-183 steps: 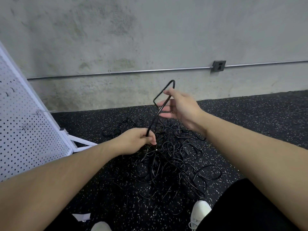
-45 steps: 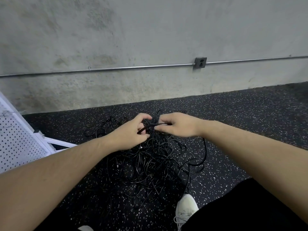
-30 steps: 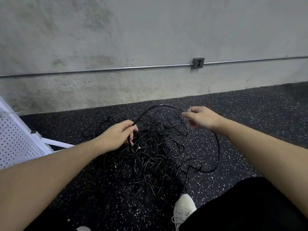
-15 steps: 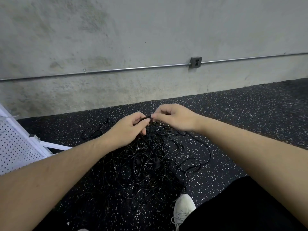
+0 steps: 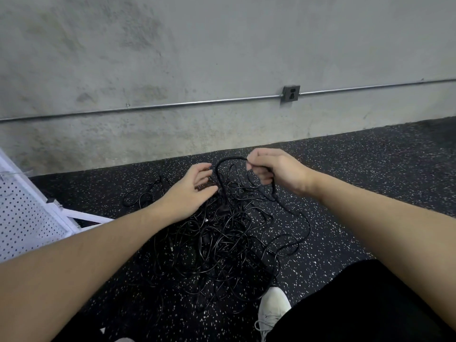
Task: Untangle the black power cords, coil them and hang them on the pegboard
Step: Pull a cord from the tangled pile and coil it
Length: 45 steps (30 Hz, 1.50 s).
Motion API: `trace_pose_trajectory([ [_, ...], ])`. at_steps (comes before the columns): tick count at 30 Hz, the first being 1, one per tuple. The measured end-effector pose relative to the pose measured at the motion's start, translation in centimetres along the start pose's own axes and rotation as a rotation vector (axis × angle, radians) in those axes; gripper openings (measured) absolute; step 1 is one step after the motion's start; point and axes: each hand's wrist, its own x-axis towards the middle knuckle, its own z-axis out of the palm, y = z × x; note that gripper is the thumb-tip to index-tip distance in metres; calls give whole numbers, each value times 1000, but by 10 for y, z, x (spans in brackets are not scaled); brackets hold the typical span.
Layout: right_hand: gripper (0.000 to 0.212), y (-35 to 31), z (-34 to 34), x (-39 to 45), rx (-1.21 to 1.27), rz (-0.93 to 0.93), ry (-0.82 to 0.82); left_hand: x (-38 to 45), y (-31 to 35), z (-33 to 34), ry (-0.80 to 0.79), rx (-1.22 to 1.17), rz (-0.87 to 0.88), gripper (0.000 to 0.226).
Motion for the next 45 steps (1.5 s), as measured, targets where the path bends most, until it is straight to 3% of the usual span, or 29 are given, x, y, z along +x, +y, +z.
trace_pose_trajectory([
  [2, 29, -5, 6, 0, 49, 2, -2, 1, 5, 9, -21, 32, 36, 52],
  [6, 34, -13, 12, 5, 125, -1, 32, 1, 14, 13, 87, 55, 71, 17],
  [15, 19, -21, 31, 14, -207, -50, 143, -7, 27, 3, 177, -180, 93, 11],
  [20, 26, -34, 45, 29, 142, -77, 211, -8, 41, -8, 213, -272, 73, 20],
  [25, 21, -44, 60, 41, 500, -56, 257, -9, 37, -15, 160, -255, -17, 30],
  [32, 31, -65, 85, 47, 868, 58, 160, -16, 37, -19, 30, -551, -61, 30],
  [39, 30, -69, 100, 62, 848, 129, 137, -29, 25, -34, -119, -632, -67, 14],
  [45, 33, -55, 98, 73, 864, 242, 241, -43, 15, -47, -305, -255, -84, 28],
])
